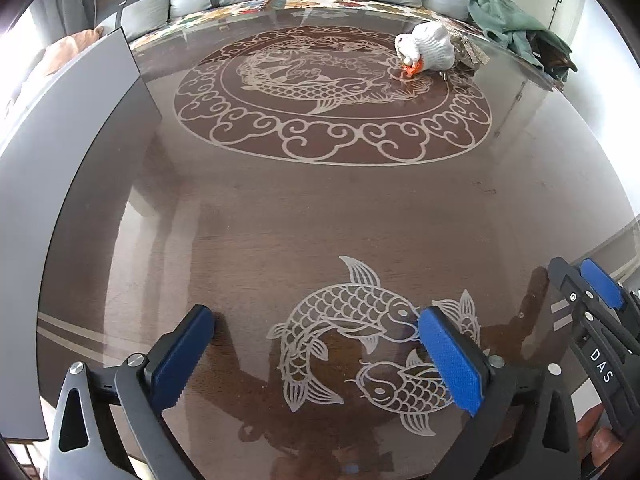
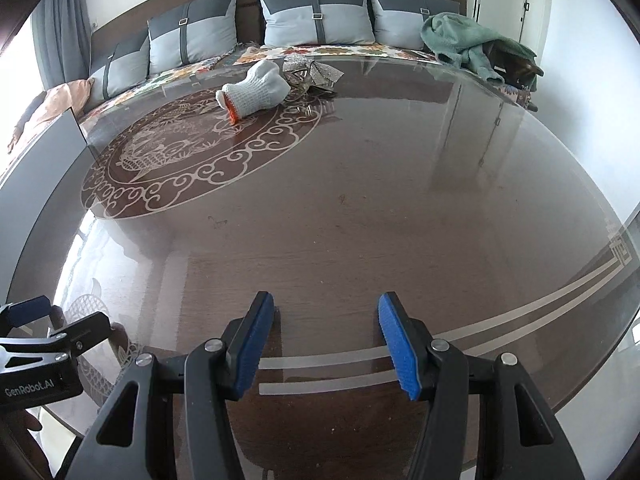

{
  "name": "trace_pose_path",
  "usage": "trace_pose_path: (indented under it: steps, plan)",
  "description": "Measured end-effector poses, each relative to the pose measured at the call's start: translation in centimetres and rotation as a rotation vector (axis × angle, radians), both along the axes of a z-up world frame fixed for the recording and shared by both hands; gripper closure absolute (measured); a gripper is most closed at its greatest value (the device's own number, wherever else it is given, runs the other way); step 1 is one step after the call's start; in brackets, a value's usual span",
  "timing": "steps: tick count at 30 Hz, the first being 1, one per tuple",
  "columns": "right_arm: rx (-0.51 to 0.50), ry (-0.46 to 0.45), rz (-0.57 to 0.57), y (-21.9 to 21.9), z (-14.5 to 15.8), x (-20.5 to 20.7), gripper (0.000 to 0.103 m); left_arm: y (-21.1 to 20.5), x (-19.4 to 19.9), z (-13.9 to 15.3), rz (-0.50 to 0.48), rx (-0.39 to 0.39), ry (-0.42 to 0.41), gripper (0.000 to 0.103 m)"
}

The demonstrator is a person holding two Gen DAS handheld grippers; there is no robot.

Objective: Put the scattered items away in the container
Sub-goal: 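Move both tools back over the table toward the glove and bow clip, then grasp the white knit glove with the left gripper and lift it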

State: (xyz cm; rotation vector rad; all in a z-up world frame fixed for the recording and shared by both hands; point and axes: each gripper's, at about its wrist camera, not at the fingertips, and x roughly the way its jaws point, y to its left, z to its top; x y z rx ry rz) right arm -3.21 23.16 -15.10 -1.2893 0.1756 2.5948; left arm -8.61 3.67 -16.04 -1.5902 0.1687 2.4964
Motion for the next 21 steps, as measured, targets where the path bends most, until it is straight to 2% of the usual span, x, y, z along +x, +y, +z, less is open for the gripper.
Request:
trace_pose_path:
  steps: [21]
  plan:
    - [0.010,0.020,0.010,-0.59,-0.24,0.18,0.039,-0.02,0.31,0.09,-0.014,0.002,0.032,0.000]
